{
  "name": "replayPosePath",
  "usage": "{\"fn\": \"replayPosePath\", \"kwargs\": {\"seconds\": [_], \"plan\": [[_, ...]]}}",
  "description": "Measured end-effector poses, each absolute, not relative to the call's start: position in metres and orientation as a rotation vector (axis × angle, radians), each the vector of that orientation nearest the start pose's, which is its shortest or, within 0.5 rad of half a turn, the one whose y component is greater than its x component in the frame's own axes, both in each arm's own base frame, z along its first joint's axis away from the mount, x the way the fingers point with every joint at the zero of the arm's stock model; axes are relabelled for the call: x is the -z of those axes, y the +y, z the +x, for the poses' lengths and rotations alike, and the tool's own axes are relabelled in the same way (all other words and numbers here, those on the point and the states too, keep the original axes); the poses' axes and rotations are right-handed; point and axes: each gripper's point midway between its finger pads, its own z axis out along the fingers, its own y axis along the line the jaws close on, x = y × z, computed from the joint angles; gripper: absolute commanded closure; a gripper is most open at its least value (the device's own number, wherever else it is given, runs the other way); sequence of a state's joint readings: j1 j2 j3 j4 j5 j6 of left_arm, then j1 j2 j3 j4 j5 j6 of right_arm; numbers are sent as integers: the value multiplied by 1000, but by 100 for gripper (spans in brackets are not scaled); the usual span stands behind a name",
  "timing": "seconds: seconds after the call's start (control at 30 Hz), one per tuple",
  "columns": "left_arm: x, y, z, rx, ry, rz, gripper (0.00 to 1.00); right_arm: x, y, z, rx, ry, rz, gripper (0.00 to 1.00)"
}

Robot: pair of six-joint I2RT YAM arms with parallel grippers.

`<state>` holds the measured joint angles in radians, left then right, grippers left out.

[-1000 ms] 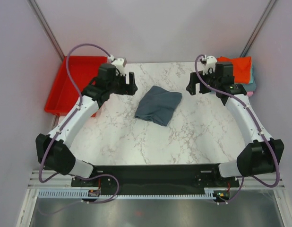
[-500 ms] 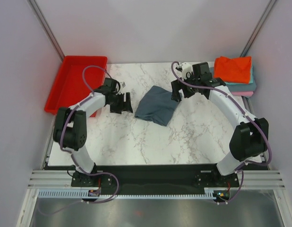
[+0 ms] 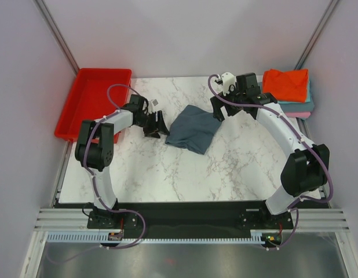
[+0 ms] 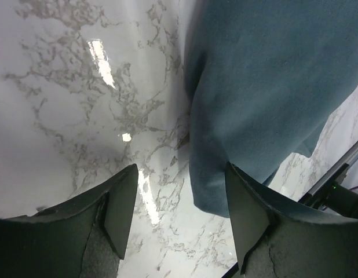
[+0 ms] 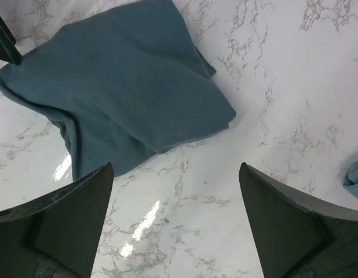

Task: Fold and stack the t-shirts
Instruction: Flatten the tshirt out

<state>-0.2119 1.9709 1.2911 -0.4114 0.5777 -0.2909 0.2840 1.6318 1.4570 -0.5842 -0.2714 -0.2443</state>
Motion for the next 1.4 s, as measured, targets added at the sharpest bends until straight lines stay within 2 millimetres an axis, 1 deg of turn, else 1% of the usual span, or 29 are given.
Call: {"fn": "replayPosePath", "kwargs": {"seconds": [0.07, 0.17, 0.2, 0.23, 0.27, 0.33, 0.43, 0.5, 0.57, 0.67, 0.8, 0.87, 0.9, 0.93, 0.97, 1.0, 1.07, 1.1, 1.13, 1.17, 1.2, 1.3, 1.33, 1.4], "plan": [[-40, -196, 383, 941, 2679, 104, 34, -194, 157, 411, -325, 2199, -739, 2], [-39, -207, 381, 956, 2681, 140, 40, -194, 157, 411, -318, 2199, -738, 2], [-39, -212, 379, 961, 2684, 158, 48, -194, 156, 412, -315, 2199, -736, 5], [-39, -218, 378, 966, 2686, 177, 66, -194, 156, 412, -311, 2199, -736, 7], [-39, -221, 376, 969, 2688, 184, 74, -195, 155, 413, -306, 2199, -733, 7], [-41, -228, 374, 978, 2686, 208, 87, -196, 153, 416, -286, 2196, -719, 8], [-50, -232, 372, 973, 2671, 227, 96, -198, 148, 422, -247, 2186, -689, 5], [-67, -229, 373, 957, 2641, 231, 98, -200, 144, 426, -210, 2180, -666, 3], [-99, -225, 375, 930, 2570, 241, 98, -202, 137, 431, -161, 2178, -640, 2], [-163, -221, 376, 901, 2415, 283, 98, -205, 129, 435, -108, 2172, -611, 2], [-270, -223, 381, 896, 2144, 378, 98, -214, 118, 439, -74, 2152, -573, 2], [-310, -227, 384, 911, 2043, 419, 98, -219, 114, 441, -63, 2140, -557, 2], [-324, -229, 386, 916, 2008, 433, 98, -221, 111, 442, -59, 2135, -550, 2], [-332, -231, 386, 922, 1985, 445, 98, -224, 110, 444, -56, 2128, -543, 2], [-337, -233, 385, 929, 1971, 456, 96, -227, 108, 446, -52, 2122, -535, 2], [-338, -235, 384, 933, 1967, 464, 94, -229, 106, 447, -49, 2118, -530, 2], [-332, -243, 382, 941, 1976, 492, 40, -234, 102, 450, -41, 2106, -517, 2], [-324, -250, 378, 956, 1987, 517, 23, -235, 100, 450, -37, 2104, -511, 2], [-314, -257, 372, 978, 2007, 546, 10, -235, 97, 451, -32, 2105, -504, 2], [-305, -263, 367, 998, 2027, 564, 5, -236, 96, 451, -30, 2104, -500, 2], [-291, -271, 357, 1032, 2060, 594, 1, -236, 93, 451, -28, 2105, -494, 2], [-263, -282, 337, 1080, 2135, 640, 1, -240, 91, 450, -36, 2099, -486, 3], [-258, -281, 335, 1071, 2155, 650, 1, -241, 92, 449, -53, 2094, -492, 4], [-254, -273, 338, 1012, 2163, 650, 1, -244, 100, 444, -113, 2088, -521, 5]]}}
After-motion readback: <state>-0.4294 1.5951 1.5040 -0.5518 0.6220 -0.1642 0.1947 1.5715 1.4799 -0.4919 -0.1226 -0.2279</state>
